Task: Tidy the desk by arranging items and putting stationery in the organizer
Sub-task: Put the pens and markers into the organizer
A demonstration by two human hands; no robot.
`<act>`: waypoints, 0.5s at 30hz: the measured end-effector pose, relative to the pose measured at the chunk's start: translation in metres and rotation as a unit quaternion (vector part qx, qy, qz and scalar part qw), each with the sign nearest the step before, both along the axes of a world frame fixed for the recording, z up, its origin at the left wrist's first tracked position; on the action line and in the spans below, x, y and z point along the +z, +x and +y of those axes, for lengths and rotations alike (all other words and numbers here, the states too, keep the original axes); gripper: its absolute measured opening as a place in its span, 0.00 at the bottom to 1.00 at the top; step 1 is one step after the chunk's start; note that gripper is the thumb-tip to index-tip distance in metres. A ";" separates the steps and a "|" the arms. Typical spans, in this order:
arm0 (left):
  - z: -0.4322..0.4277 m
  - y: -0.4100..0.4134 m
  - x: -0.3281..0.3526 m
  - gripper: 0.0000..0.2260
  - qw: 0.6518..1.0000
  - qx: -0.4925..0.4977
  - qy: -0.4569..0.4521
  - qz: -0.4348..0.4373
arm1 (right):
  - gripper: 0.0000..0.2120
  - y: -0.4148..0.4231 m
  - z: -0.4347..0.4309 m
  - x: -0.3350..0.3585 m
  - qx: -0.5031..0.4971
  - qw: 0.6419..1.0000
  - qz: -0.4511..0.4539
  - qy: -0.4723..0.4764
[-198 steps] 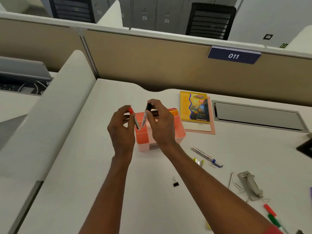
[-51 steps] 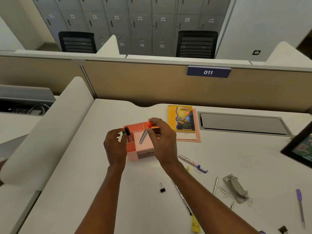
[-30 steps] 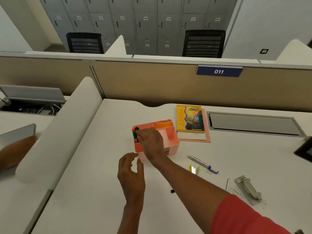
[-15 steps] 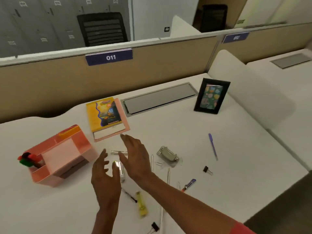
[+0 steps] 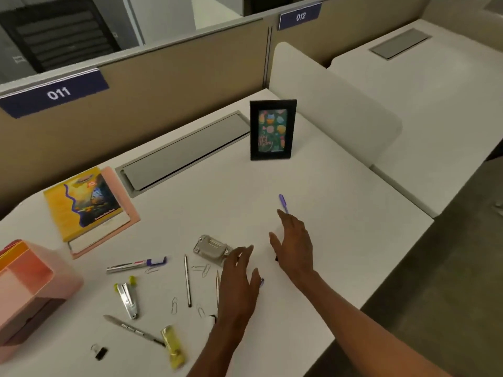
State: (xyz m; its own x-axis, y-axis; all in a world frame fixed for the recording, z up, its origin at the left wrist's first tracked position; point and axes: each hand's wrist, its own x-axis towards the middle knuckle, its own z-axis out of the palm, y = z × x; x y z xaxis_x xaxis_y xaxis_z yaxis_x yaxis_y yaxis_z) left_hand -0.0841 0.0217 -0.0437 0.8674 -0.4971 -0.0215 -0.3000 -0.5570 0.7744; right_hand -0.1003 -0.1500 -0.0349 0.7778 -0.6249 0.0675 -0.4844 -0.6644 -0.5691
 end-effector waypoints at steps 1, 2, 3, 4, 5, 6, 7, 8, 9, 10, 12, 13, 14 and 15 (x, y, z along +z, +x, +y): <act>-0.004 -0.004 -0.003 0.24 1.000 -0.007 0.015 0.003 | 0.28 0.000 -0.011 -0.002 -0.012 1.000 0.005 0.002; -0.006 -0.007 -0.005 0.24 0.999 -0.010 0.032 0.008 | 0.28 0.002 -0.020 -0.004 -0.021 1.000 0.010 0.002; -0.009 -0.010 -0.005 0.24 0.999 -0.010 0.052 0.012 | 0.28 0.004 -0.029 -0.007 -0.026 1.000 0.015 0.001; -0.010 -0.012 -0.004 0.24 0.997 -0.010 0.074 0.014 | 0.28 0.007 -0.038 -0.010 -0.029 0.999 0.022 0.001; -0.011 -0.014 -0.002 0.25 0.995 -0.010 0.098 0.011 | 0.29 0.012 -0.046 -0.013 -0.030 0.999 0.032 0.001; -0.011 -0.016 0.001 0.25 0.993 -0.011 0.119 0.002 | 0.29 0.018 -0.052 -0.016 -0.029 0.998 0.047 -0.004; -0.011 -0.018 0.002 0.25 0.990 -0.017 0.138 -0.008 | 0.29 0.024 -0.059 -0.019 -0.027 0.997 0.065 -0.013; -0.009 -0.020 0.002 0.26 0.988 -0.024 0.152 -0.016 | 0.29 0.031 -0.063 -0.021 -0.024 0.996 0.080 -0.025; -0.008 -0.022 0.002 0.26 0.986 -0.029 0.162 -0.020 | 0.29 0.038 -0.067 -0.022 -0.020 0.995 0.090 -0.036; -0.006 -0.024 0.001 0.27 0.984 -0.032 0.172 -0.025 | 0.28 0.045 -0.069 -0.023 -0.015 0.995 0.092 -0.041; -0.001 -0.027 -0.004 0.27 0.980 -0.034 0.192 -0.035 | 0.25 0.058 -0.069 -0.023 -0.002 0.997 0.079 -0.024; 0.002 -0.027 -0.006 0.27 0.978 -0.033 0.200 -0.041 | 0.23 0.063 -0.067 -0.024 0.007 0.997 0.072 -0.015; 0.004 -0.027 -0.008 0.28 0.978 -0.028 0.201 -0.050 | 0.21 0.067 -0.064 -0.024 0.016 0.997 0.068 -0.012; 0.006 -0.027 -0.009 0.27 0.978 -0.022 0.199 -0.061 | 0.20 0.071 -0.059 -0.024 0.025 0.997 0.068 -0.011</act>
